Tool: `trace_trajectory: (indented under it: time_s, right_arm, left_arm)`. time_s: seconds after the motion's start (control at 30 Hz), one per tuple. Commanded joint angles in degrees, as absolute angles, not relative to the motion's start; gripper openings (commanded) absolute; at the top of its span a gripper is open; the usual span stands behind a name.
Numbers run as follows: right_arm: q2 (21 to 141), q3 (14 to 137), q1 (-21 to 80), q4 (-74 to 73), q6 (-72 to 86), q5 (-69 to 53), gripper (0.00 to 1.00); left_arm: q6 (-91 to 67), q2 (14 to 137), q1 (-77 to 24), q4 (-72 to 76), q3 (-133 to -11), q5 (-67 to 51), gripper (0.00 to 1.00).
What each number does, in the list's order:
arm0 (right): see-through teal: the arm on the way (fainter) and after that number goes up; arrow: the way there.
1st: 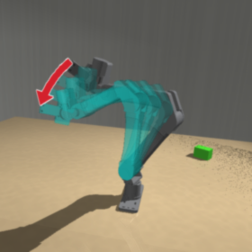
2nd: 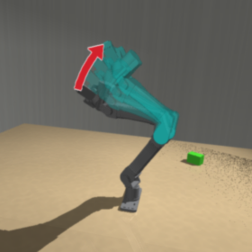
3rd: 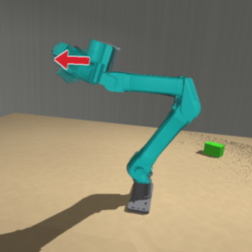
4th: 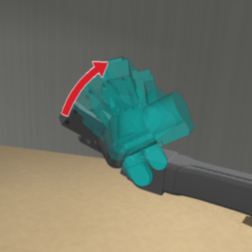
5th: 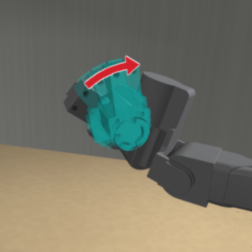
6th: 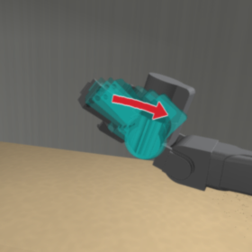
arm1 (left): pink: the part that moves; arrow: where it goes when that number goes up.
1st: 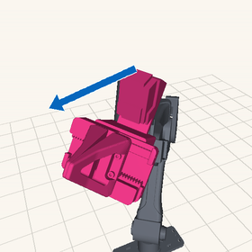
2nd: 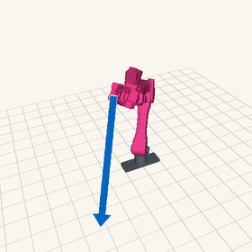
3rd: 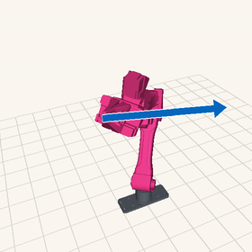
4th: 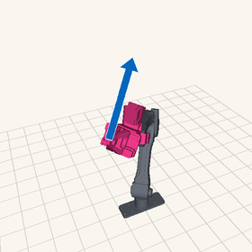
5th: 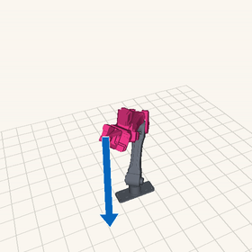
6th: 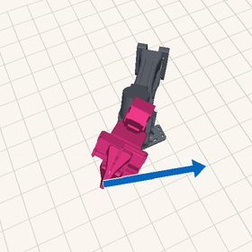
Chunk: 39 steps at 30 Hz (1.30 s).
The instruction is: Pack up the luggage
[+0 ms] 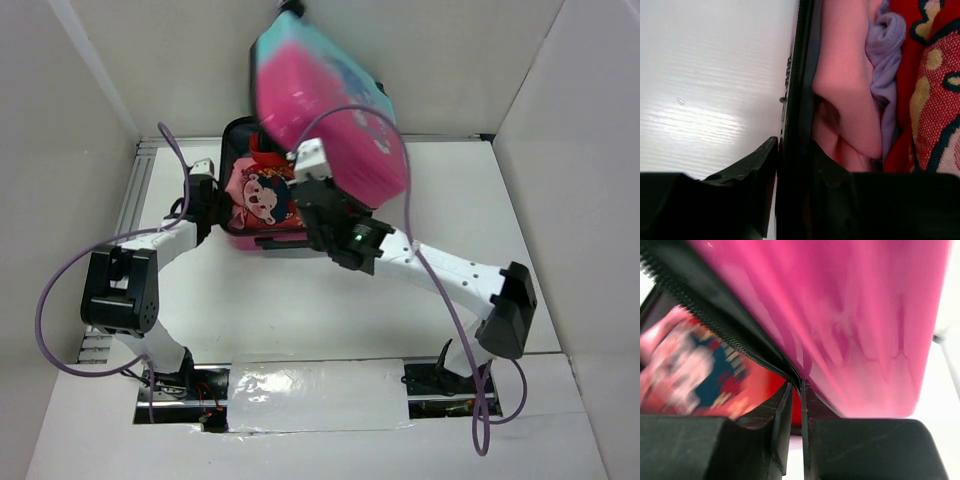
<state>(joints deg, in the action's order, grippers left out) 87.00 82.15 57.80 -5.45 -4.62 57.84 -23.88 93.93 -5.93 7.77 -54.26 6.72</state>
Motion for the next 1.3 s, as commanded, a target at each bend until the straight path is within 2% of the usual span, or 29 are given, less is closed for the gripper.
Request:
trace_trajectory:
  time_s: [0.0,0.03,0.17,0.2,0.27,0.37,0.43,0.57,0.63,0.73,0.83,0.9,0.93,1.0,1.13,1.27]
  right_arm:
    - [88.3,86.2,59.9,-5.8,-6.0,45.8,0.02]
    - [88.3,87.5,60.8,-6.7,-4.5,43.8,0.05]
    - [83.4,89.3,62.9,-8.1,0.3,39.4,0.31]
    - [82.5,90.1,61.4,-10.2,1.4,36.9,0.42]
    - [81.4,93.6,60.1,-13.3,3.4,29.1,0.52]
    - [79.3,93.7,61.3,-16.2,4.1,27.9,0.7]
    - [78.1,91.4,60.3,-16.2,5.5,30.7,0.8]
    - [75.9,89.8,53.0,-19.2,10.8,30.2,0.87]
    - [75.1,88.4,47.8,-19.8,12.0,29.5,0.88]
    - [73.7,84.8,41.9,-18.7,12.0,28.0,0.95]
    - [75.9,83.6,26.1,-18.7,14.9,20.3,0.97]
    - [78.6,82.0,20.0,-17.9,16.0,12.0,0.97]
    - [80.6,81.5,13.7,-16.3,16.6,8.0,0.95]
    - [82.0,82.1,12.1,-15.4,16.6,5.7,0.95]
    - [92.5,85.1,6.6,-13.2,16.6,1.9,0.88]
    - [104.0,89.4,4.6,-9.5,16.6,-3.6,0.85]
  left_arm:
    - [-30.7,92.7,-9.3,-0.4,-51.2,-3.8,0.43]
    - [-31.3,92.0,-8.4,-2.8,-51.9,-4.5,0.48]
    - [-34.3,84.6,-3.4,-8.8,-54.4,-7.0,0.75]
    - [-34.8,82.2,-2.4,-10.1,-55.4,-7.0,0.83]
    - [-36.5,74.6,0.9,-14.6,-56.9,-7.8,0.93]
    - [-37.2,66.5,6.2,-18.8,-60.2,-7.2,1.0]
    - [-36.5,64.2,8.5,-23.7,-63.3,-7.2,1.0]
    - [-34.5,59.5,12.7,-28.7,-64.7,-7.2,1.0]
    - [-33.8,56.6,13.5,-28.7,-63.1,-7.2,1.0]
    - [-35.3,56.0,14.1,-28.7,-59.0,-7.2,1.0]
    - [-38.0,56.0,14.1,-25.1,-54.3,-7.7,1.0]
    - [-38.8,58.1,14.6,-21.2,-51.2,-6.9,0.98]
    - [-39.5,60.9,14.6,-19.6,-50.6,-6.3,0.97]
    - [-39.5,64.5,14.6,-19.6,-51.4,-5.2,0.95]
    - [-40.2,74.2,15.1,-13.1,-54.5,-3.8,0.94]
    - [-38.9,87.1,15.6,-8.5,-64.5,-4.4,0.91]
